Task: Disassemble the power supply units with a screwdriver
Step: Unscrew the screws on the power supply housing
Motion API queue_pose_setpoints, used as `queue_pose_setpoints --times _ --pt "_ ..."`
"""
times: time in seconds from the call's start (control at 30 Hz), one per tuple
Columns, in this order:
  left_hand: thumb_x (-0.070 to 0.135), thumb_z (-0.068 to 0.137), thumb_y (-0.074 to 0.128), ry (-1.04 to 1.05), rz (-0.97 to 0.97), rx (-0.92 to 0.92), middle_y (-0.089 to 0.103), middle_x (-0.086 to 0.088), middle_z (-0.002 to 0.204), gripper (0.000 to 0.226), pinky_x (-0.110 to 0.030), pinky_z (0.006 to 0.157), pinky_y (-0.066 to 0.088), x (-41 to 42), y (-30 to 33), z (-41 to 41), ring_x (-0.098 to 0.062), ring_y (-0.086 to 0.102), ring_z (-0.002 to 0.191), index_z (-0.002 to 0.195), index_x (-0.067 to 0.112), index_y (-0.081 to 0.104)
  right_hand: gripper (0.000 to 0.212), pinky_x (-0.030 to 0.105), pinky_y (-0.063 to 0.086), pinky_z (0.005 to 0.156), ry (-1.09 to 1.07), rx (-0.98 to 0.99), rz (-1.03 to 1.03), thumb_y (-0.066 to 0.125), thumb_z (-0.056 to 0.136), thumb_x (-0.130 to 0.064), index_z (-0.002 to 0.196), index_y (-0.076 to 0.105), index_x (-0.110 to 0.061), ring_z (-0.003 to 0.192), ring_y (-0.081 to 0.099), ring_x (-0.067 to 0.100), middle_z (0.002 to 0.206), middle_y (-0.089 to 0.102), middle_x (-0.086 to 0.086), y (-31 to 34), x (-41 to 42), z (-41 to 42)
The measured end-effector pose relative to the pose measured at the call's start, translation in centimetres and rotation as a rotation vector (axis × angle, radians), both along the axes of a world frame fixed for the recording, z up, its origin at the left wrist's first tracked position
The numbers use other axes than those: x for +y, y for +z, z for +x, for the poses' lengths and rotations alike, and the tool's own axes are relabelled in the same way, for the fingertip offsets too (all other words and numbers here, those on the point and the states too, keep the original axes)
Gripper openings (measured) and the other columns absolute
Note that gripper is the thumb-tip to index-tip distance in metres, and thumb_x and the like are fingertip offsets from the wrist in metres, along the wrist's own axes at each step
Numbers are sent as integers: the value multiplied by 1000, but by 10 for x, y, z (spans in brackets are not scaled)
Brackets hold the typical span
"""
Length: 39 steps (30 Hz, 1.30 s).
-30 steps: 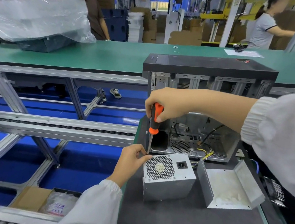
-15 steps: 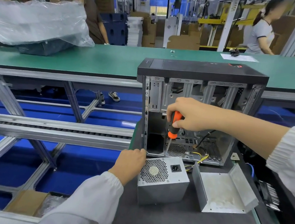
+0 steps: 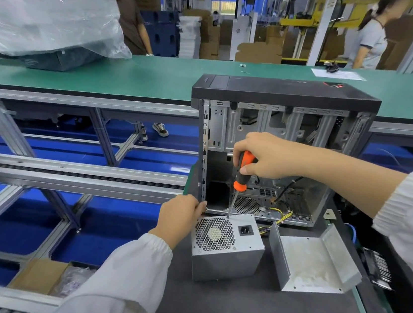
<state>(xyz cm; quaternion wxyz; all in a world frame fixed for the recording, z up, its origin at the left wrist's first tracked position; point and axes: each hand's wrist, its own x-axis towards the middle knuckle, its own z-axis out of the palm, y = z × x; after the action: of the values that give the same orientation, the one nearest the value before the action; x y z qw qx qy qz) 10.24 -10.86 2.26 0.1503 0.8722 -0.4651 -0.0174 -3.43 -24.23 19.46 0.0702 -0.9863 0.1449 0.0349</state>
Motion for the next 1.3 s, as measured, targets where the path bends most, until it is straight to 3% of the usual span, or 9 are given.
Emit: queue_pose_setpoints --times 0.2,0.4,0.5,0.63,0.77,0.93,1.03,1.17,1.3 --pt "12 102 44 157 -379 1268 34 -2 60 29 -19 41 23 -1 12 0 -10 29 45 73 11 42 11 21 30 63 -11 -8 9 62 90 -22 101 60 -23 73 40 2 83 36 -16 0 0 -3" --pt "-4 95 32 257 -509 1568 44 -9 64 25 -19 38 28 -7 18 -7 -13 35 47 79 1 51 11 12 26 61 -13 -17 26 62 91 -22 102 60 -22 73 38 -2 84 37 -17 0 -2 -4" --pt "3 94 32 243 -490 1447 41 -7 58 34 -20 38 25 -14 14 -12 -11 32 42 71 0 56 12 12 26 60 -13 -17 19 62 91 -22 102 60 -22 73 38 -1 84 36 -16 -1 -3 -3" --pt "14 93 54 -11 -296 663 53 9 61 21 -12 48 35 -18 4 -19 -2 48 50 82 14 72 14 14 27 59 -26 -22 15 62 91 -22 105 62 -21 72 40 0 84 37 -16 -2 -6 -4" --pt "14 94 53 -132 -179 427 58 12 85 25 -14 61 43 -20 -8 -26 -9 59 72 101 22 75 14 14 26 58 -29 -23 8 62 91 -23 105 61 -22 70 38 0 83 35 -16 -4 -7 -3" --pt "8 91 48 -123 -148 374 47 18 77 32 -24 68 41 -22 -13 -26 -9 52 77 102 22 75 17 18 28 59 -8 -32 -49 58 94 -31 106 59 -19 72 36 -2 81 38 -14 -11 -5 1" --pt "8 91 50 -136 -136 361 54 17 84 31 -25 74 45 -21 -14 -26 -9 55 83 106 21 74 26 26 36 62 27 -32 -153 55 94 -38 103 57 -14 75 49 11 79 48 -5 -14 1 6" --pt "10 92 61 -222 -335 702 69 5 107 21 -19 92 50 -18 -13 -27 -6 65 99 109 15 73 57 27 35 47 48 9 -245 41 91 -61 86 58 -7 63 56 20 72 59 7 -12 10 15" --pt "16 94 63 -237 -460 712 70 -5 89 17 -19 82 50 -23 -14 -30 -13 65 86 104 10 76 70 26 29 46 -129 -68 -416 20 91 -69 60 45 -11 52 44 16 62 46 4 -6 11 22"
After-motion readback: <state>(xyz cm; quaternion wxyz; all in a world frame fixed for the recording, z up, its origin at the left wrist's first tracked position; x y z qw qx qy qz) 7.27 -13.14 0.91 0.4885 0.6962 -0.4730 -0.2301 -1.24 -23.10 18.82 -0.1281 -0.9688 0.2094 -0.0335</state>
